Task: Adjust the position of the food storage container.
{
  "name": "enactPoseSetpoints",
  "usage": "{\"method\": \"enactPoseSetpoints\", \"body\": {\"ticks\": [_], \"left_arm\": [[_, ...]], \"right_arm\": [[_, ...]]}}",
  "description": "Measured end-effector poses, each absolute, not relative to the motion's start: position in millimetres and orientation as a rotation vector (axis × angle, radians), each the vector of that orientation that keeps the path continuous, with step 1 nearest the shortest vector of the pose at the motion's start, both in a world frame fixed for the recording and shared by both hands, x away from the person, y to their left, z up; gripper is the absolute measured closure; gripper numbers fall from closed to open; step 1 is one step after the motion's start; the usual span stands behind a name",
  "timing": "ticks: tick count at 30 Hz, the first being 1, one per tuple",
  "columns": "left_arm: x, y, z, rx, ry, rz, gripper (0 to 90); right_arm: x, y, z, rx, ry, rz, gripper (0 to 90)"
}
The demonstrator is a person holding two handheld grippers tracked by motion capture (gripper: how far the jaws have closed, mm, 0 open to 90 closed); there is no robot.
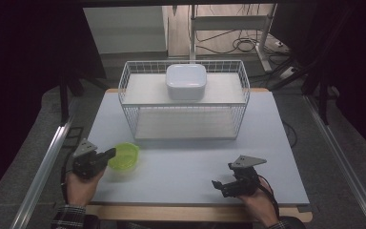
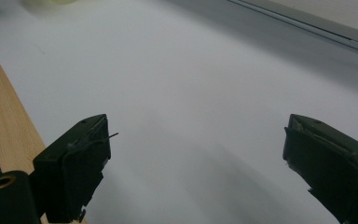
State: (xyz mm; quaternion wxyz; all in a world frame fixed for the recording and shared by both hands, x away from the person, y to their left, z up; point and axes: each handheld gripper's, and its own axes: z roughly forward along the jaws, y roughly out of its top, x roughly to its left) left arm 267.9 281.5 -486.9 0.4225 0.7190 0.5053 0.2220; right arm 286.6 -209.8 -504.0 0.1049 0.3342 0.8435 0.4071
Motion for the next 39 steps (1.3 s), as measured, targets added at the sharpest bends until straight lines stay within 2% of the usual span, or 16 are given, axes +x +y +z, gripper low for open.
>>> {"method": "enactPoseSetpoints", "body": {"ticks": [4, 10, 39], "left_arm": [[269.3, 303.8, -496.5, 1.766, 1.357, 0.578, 89.6], [274.7, 317.1, -509.1, 1.73, 1.41, 0.504, 89.6], [290.0, 289.2, -521.0, 1.829, 1.397, 0.39, 89.6]], "right_arm": [[287.1, -209.7, -505.0, 0.99, 2.493, 1.195, 8.0], [287.1, -208.6, -506.4, 0.991, 2.507, 1.18, 8.6], [288.5, -207.5, -510.2, 1.006, 2.537, 1.146, 9.9]]}}
